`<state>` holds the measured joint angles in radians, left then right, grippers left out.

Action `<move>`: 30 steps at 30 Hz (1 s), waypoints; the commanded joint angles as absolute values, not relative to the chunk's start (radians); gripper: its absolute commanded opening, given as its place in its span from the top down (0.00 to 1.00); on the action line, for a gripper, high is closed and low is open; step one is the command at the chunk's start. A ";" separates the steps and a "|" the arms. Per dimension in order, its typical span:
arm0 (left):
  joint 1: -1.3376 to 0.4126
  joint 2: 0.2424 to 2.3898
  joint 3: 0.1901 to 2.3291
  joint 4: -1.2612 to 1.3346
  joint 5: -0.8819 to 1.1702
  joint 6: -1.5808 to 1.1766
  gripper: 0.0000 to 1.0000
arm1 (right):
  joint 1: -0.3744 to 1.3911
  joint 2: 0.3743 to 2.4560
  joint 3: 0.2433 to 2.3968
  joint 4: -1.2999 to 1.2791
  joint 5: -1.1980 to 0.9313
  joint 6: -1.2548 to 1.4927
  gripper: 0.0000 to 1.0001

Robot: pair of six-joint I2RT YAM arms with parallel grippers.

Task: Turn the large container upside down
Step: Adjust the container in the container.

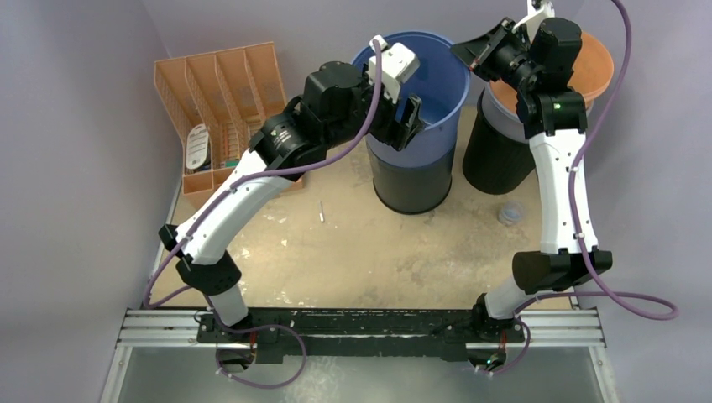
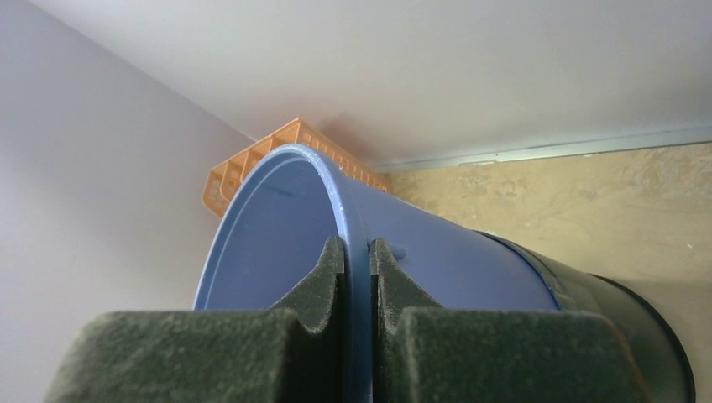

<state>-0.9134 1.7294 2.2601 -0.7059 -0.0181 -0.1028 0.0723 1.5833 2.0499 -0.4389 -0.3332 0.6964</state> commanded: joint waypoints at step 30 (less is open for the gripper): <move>-0.956 1.631 2.270 -0.636 -0.243 -0.127 0.32 | 0.083 1.577 2.051 -0.408 -0.381 0.687 1.00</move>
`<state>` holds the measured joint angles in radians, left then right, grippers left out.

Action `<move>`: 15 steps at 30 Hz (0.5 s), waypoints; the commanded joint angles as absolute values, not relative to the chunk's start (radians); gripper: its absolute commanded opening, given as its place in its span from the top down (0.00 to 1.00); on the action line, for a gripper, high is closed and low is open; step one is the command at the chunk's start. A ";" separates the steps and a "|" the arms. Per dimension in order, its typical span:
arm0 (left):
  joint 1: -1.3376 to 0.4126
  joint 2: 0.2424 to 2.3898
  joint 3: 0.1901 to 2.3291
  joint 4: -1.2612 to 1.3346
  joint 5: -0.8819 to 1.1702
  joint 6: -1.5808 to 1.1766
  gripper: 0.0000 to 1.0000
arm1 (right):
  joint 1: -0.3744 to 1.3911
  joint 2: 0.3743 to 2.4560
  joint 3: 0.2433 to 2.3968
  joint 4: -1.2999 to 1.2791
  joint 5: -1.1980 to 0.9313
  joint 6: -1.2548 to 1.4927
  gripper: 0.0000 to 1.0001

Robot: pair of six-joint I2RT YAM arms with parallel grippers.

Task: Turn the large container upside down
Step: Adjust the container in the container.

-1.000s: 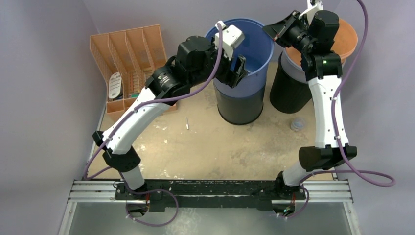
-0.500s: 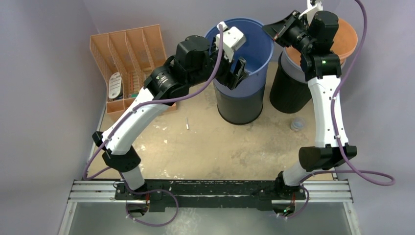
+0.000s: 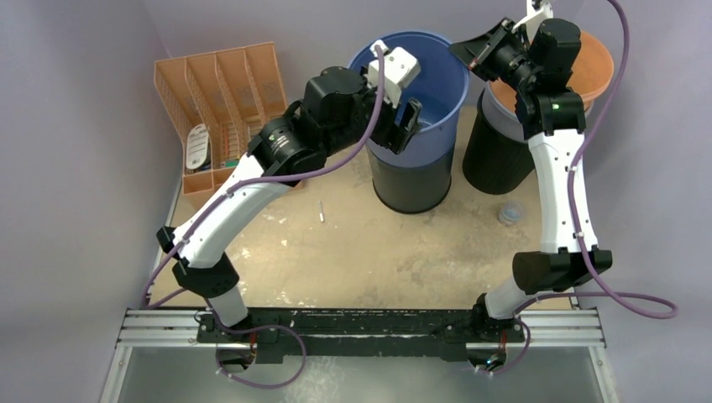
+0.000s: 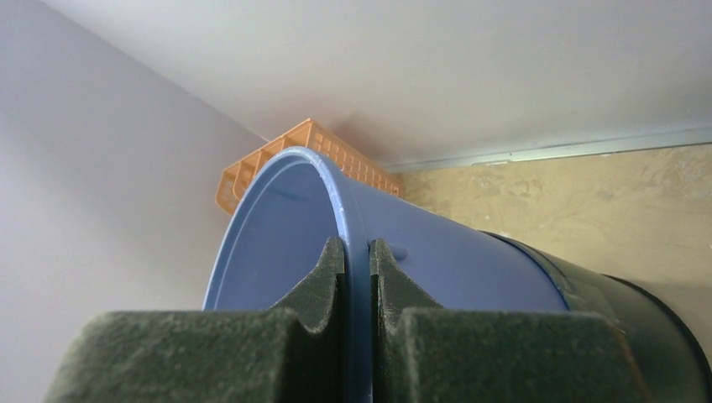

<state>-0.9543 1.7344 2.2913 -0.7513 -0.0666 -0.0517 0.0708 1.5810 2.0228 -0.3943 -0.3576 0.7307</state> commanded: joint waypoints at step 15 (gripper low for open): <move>-0.733 1.472 2.101 -0.628 -0.433 -0.442 0.24 | 0.083 1.720 2.331 -0.665 -0.306 0.552 0.16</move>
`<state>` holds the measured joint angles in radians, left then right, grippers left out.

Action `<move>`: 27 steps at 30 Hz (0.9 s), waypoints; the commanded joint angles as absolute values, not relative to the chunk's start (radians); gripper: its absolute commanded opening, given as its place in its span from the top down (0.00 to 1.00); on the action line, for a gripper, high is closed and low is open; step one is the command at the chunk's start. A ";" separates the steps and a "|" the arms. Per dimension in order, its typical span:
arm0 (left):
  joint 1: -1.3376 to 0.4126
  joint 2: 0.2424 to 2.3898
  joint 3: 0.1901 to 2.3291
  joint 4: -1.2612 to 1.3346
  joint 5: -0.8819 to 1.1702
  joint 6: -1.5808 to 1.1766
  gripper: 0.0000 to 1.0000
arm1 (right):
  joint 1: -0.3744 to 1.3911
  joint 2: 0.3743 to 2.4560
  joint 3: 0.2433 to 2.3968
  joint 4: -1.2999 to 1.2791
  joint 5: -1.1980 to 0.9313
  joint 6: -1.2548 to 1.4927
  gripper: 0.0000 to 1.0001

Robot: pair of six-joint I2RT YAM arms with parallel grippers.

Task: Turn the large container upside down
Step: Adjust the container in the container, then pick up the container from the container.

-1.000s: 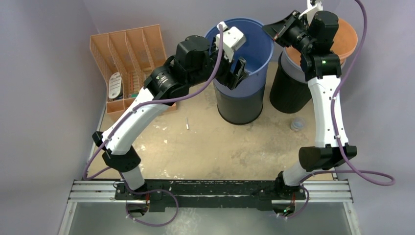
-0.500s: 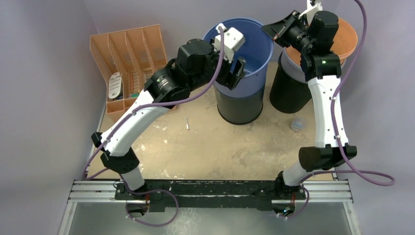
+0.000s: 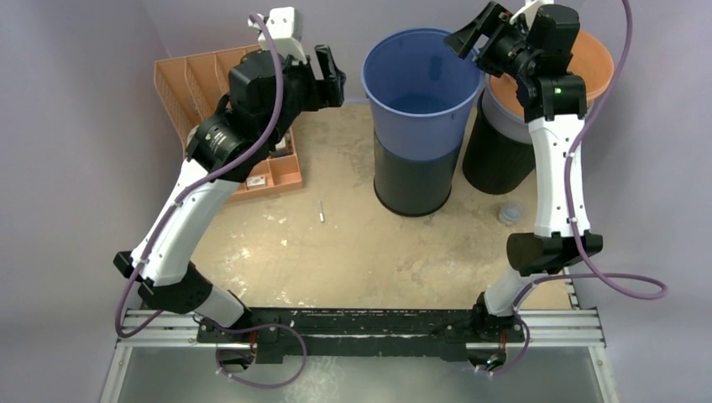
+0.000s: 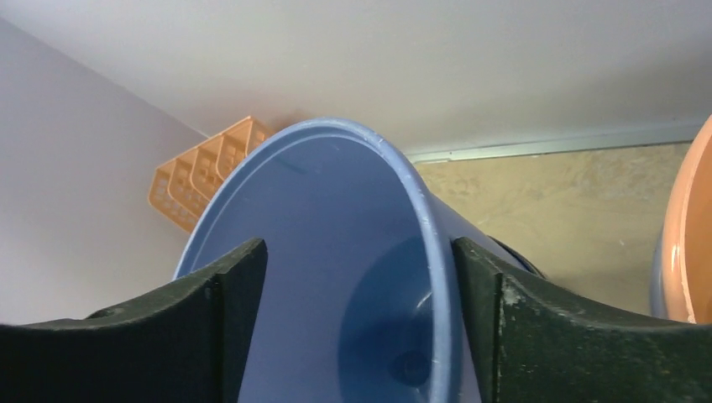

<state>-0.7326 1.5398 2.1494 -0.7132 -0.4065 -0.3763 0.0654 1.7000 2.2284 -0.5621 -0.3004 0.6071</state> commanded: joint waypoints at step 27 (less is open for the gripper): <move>-0.510 1.483 1.309 0.163 0.103 -0.979 0.30 | 0.398 1.568 2.431 -0.672 -0.145 -0.088 0.00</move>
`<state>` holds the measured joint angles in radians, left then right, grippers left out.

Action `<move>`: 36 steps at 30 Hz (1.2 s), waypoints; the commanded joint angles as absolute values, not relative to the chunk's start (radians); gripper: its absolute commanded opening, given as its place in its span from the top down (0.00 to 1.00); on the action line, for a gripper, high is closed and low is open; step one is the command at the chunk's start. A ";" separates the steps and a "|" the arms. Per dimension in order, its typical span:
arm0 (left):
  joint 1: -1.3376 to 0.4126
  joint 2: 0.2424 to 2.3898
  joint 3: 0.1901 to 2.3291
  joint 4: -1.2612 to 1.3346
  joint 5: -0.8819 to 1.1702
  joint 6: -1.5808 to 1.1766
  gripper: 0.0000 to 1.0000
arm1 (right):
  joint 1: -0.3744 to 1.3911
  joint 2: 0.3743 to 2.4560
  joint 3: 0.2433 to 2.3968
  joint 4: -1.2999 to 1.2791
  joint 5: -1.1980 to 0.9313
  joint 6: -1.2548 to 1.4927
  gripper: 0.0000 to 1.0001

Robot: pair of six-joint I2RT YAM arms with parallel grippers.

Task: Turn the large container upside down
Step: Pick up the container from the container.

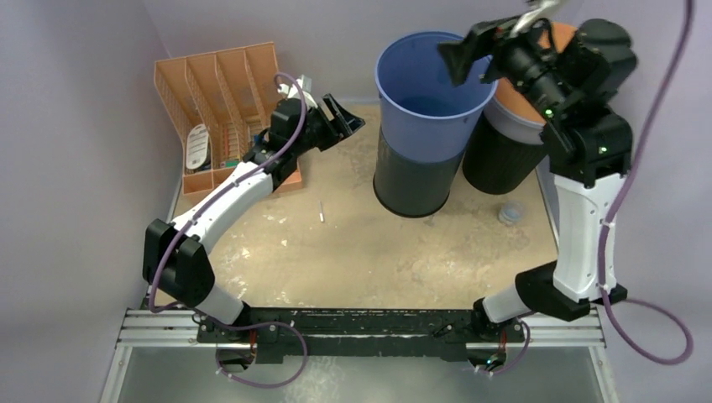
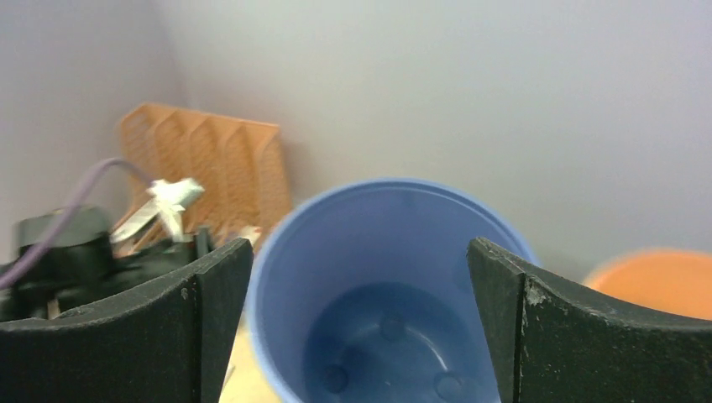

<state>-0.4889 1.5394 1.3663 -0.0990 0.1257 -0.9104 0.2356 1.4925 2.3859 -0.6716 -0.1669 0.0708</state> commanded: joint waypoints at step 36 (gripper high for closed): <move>-0.671 1.563 1.135 0.287 0.007 -1.057 0.33 | 0.645 1.706 2.291 -0.855 0.085 -0.186 0.81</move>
<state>-0.6708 1.5410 1.1465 0.2543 -0.0040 -1.0302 0.6365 1.7023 2.2837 -0.8711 0.0765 -0.1902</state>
